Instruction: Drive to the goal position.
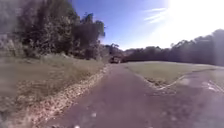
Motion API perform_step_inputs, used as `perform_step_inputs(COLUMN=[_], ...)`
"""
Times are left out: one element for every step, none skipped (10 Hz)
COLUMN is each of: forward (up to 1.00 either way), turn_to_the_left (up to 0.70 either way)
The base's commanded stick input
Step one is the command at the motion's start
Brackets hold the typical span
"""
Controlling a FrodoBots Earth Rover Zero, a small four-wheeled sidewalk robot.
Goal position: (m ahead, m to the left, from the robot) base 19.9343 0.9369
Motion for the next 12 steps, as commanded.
perform_step_inputs(forward=[0.70, 0.70, 0.70, 0.70, 0.70, 0.70, 0.70, 0.70, 0.70, 0.70, 0.70, 0.70], turn_to_the_left=[-0.08, -0.16, -0.18, 0.00, 0.00, 0.00, 0.00, 0.00, 0.00, 0.00, 0.00, 0.00])
